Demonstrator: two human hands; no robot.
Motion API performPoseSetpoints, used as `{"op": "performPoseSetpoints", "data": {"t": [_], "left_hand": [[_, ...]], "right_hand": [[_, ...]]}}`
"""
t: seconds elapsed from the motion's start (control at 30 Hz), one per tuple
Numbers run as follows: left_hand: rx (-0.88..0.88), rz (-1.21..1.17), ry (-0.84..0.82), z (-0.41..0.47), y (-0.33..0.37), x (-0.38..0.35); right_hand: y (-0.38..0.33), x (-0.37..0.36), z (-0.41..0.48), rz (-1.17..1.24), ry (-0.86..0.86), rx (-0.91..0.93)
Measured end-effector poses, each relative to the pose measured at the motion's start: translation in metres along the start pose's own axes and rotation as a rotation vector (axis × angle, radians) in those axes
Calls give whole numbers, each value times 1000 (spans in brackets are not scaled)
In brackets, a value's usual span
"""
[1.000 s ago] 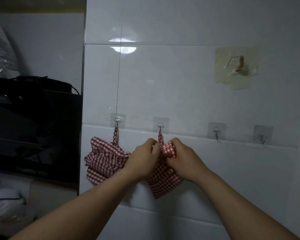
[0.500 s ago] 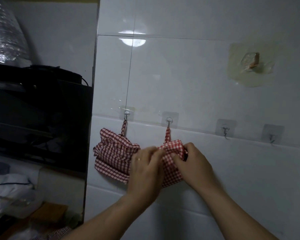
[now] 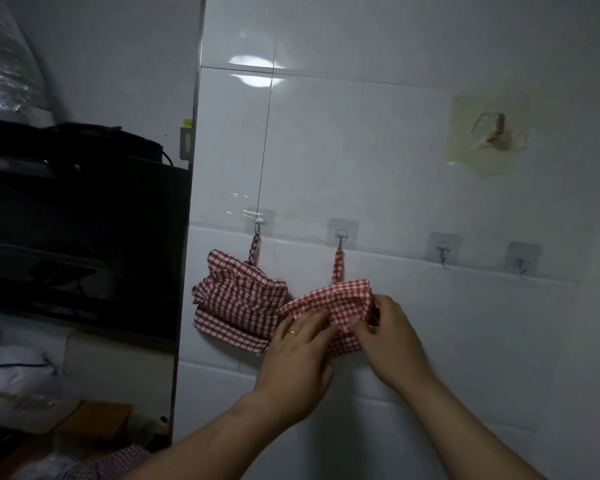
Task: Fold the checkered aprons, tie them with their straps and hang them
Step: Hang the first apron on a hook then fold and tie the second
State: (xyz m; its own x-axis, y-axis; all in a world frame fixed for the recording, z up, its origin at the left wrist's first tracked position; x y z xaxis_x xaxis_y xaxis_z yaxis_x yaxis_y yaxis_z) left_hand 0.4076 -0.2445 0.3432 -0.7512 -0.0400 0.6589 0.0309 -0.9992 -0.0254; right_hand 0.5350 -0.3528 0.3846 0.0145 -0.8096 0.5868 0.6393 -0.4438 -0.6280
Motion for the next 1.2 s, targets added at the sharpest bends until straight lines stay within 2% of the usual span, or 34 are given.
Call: {"op": "performPoseSetpoints", "data": {"t": [0.13, 0.23, 0.37, 0.5, 0.63, 0.73, 0.87, 0.93, 1.07, 1.2], "left_hand": [[-30, -57, 34, -10, -2, 6], [-18, -74, -6, -13, -6, 3], [-3, -74, -56, -15, -5, 6], [-3, -58, -156, -11, -3, 9], [11, -88, -154, -9, 0, 15], [19, -93, -159, -6, 4, 19], [-10, -96, -116, -11, 16, 30], [-3, -81, -62, -17, 19, 38], [125, -122, -2, -43, 13, 51], [429, -158, -91, -142, -38, 31]], "right_hand": [[1, 9, -22, 8, 167, -7], [-6, 8, -41, 5, 249, 31], [-19, 5, -56, -37, 202, 47], [-22, 5, -56, -57, 130, -41], [-23, 5, -59, -74, 124, -25], [-23, 8, -63, -63, 149, -21], [-31, 23, -79, -11, 286, 71], [-38, 15, -85, 27, 210, 124], [-43, -31, -101, 56, -127, 152], [-14, -135, -163, -74, -626, 135]]}}
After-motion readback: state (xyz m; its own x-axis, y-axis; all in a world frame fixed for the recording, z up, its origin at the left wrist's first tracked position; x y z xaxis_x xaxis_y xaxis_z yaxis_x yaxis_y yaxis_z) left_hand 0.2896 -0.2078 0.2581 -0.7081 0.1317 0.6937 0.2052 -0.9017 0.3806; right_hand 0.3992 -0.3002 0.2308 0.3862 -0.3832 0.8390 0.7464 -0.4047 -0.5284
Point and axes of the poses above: each hand's wrist, its own z-axis towards the middle knuckle, its own x-axis out of the back of the hand, y = z × x, the point moved 8 cm from there along z, towards the middle knuckle, and after that the axes turned 10 degrees about -x, right-handed, at the moved point
